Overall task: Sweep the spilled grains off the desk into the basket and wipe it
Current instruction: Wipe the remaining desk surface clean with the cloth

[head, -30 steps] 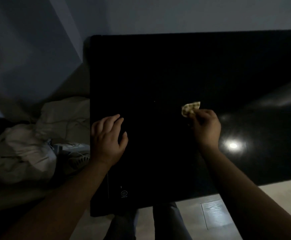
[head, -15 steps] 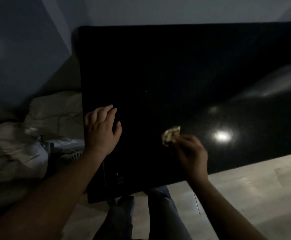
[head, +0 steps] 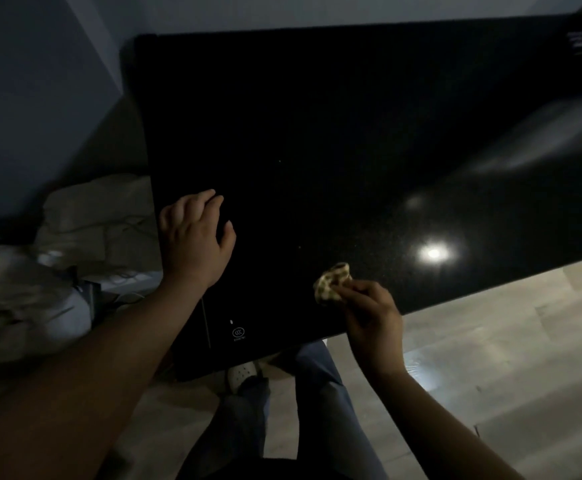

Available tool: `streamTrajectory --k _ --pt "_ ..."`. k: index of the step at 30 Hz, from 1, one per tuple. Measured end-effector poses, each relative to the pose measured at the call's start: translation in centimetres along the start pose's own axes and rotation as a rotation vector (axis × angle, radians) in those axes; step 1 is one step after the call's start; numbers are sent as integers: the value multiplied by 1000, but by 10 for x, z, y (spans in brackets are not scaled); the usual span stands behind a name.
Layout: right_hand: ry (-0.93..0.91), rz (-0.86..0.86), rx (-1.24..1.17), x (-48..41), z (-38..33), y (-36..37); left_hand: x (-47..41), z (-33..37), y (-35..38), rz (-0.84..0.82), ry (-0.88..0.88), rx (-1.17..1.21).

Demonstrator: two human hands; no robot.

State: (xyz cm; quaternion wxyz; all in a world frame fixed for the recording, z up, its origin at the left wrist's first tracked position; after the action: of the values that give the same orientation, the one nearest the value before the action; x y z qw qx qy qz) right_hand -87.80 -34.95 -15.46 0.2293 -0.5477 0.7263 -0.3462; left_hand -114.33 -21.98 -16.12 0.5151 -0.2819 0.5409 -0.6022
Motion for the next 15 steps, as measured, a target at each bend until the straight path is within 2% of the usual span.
streamTrajectory --k 7,10,12,15 --pt "-14 -54 -43 31 -1 -3 1 0 0 4 11 5" --pt "73 -120 -167 34 1 -5 1 0 0 7 13 9" --pt "153 -121 -258 28 -1 -9 1 -1 -1 8 15 11" --pt "140 -66 -293 3 -21 -22 0 -4 -2 27 11 47"
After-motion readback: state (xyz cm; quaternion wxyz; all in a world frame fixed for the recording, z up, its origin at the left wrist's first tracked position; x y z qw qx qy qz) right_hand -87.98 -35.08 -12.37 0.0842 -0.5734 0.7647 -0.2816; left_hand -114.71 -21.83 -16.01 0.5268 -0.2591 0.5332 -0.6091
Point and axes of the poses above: each hand's wrist, its own x-axis away from the middle knuckle, its own y-axis out of the palm, z = x × y, the point moved 6 cm from there along -x, towards the middle knuckle, and after that the axes turned 15 degrees about y, right-handed, at the moved point
